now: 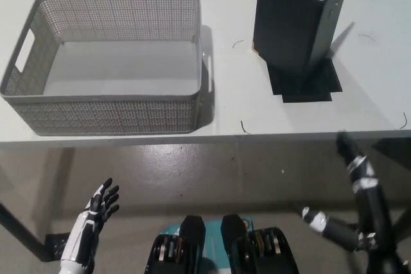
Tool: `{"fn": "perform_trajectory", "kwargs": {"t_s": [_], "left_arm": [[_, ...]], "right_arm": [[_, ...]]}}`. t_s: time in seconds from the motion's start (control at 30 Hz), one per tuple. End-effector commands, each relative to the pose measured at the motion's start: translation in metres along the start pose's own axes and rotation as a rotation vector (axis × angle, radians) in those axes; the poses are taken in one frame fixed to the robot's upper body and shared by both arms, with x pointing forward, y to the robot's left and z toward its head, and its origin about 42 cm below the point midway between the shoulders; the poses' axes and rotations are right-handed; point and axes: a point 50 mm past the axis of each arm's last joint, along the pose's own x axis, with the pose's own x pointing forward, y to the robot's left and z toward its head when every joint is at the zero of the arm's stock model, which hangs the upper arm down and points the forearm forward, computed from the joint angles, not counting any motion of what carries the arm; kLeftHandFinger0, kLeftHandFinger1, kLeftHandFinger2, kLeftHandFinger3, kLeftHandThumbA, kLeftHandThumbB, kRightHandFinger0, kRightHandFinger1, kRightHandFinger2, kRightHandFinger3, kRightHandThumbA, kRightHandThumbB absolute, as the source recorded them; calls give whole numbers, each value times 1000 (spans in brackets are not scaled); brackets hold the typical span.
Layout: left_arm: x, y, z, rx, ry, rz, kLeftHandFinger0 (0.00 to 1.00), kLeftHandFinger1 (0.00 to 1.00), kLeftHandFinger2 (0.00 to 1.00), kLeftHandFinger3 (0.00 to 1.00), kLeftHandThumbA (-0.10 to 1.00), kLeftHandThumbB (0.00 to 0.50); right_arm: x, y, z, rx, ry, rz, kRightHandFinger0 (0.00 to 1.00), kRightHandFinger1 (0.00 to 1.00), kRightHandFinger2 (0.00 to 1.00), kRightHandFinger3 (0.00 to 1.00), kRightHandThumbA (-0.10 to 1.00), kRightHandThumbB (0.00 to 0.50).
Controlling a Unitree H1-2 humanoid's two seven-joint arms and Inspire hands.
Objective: A notebook is kept standing on the table on the right hand side and a container is kept on the left hand side and the robot uses its right hand to grab the notebook and places it in the container
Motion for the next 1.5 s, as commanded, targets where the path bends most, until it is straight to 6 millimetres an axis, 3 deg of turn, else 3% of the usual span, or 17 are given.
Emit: {"fn": "perform_trajectory", "kwargs": {"t_s": [0.0,0.1,0.27,0.43,0.5,0.6,0.7,0.83,0.97,1.07,1.47], "left_arm": [[5,3,12,7,-79,-9,1000,1000,1000,1000,1000,178],[3,3,11,10,-73,-7,1000,1000,1000,1000,1000,170],[1,2,7,15,-70,-12,1000,1000,1000,1000,1000,133],[-1,3,5,15,-60,-11,1000,1000,1000,1000,1000,148],[-2,2,3,20,-57,-13,1000,1000,1000,1000,1000,149],[-2,2,4,23,-53,-14,1000,1000,1000,1000,1000,153],[-3,2,3,10,-52,-8,1000,1000,1000,1000,1000,137],[-4,2,3,4,-58,-9,1000,1000,1000,1000,1000,135],[-7,0,0,4,-49,-19,1000,1000,1000,1000,1000,135],[-9,0,-1,3,-50,-24,1000,1000,1000,1000,1000,137],[-9,-1,1,-3,-62,-29,1000,1000,1000,1000,1000,136]], "right_arm": [[48,-17,20,-95,-112,-68,1000,1000,1000,1000,1000,404],[78,-25,17,-110,-87,-108,1000,1000,1000,1000,1000,442],[129,-37,13,-88,-56,-152,1000,1000,1000,1000,1000,425],[170,-44,9,-54,24,-172,1000,1000,1000,1000,1000,472],[188,-47,3,-29,59,-175,1000,1000,1000,1000,1000,482],[208,-48,-5,-55,83,-185,1000,1000,1000,1000,1000,438],[233,-49,-18,-7,143,-203,1000,1000,1000,1000,1000,495],[259,-49,-36,120,190,-251,1000,1000,1000,1000,1000,495],[274,-39,-50,250,195,-277,1000,1000,1000,1000,1000,462],[286,-29,-58,305,261,-254,1000,1000,1000,1000,1000,500],[319,32,-56,477,353,-155,1000,1000,1000,1000,1000,500]]}}
